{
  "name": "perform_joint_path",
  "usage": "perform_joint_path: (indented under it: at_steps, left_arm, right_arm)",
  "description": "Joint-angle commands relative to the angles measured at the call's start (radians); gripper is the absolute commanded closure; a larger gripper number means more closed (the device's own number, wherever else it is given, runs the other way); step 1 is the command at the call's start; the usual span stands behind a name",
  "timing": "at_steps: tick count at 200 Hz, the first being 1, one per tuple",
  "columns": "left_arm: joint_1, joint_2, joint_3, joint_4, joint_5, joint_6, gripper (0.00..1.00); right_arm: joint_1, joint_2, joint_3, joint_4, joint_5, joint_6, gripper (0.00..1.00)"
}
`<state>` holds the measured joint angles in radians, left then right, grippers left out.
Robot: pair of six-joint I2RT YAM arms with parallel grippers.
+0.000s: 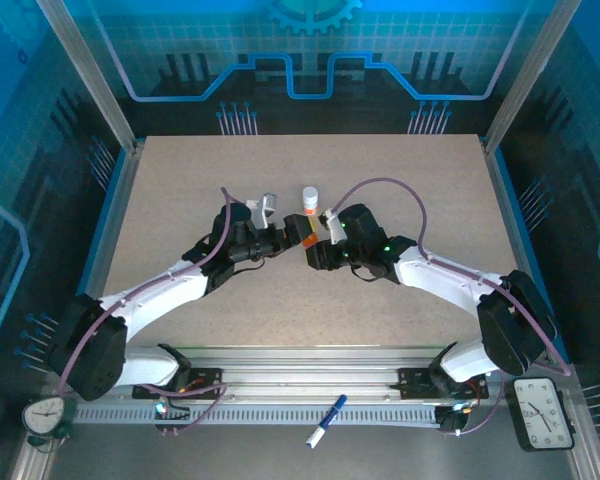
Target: Sort the pills into containers
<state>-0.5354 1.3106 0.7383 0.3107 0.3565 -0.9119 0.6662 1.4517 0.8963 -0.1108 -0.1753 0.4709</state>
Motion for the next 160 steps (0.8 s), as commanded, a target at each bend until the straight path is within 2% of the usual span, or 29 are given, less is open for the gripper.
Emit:
perform_joint_path:
  at_steps: [1,96,160]
  left_arm:
    - [-0.011,0.014,0.038,0.047,-0.014,-0.001,0.01]
    - [-0.017,0.038,0.056,0.053,-0.025,0.007,0.01]
    - [-0.017,0.018,0.044,0.029,-0.075,0.024,0.01]
  right_arm:
    - [-0.004,0.007,0.017,0.023,-0.023,0.01,0.73]
    - [0.001,0.001,-0.008,0.039,-0.027,0.017,0.74]
    - [0.0,-0.013,-0.011,0.034,-0.022,0.015,0.74]
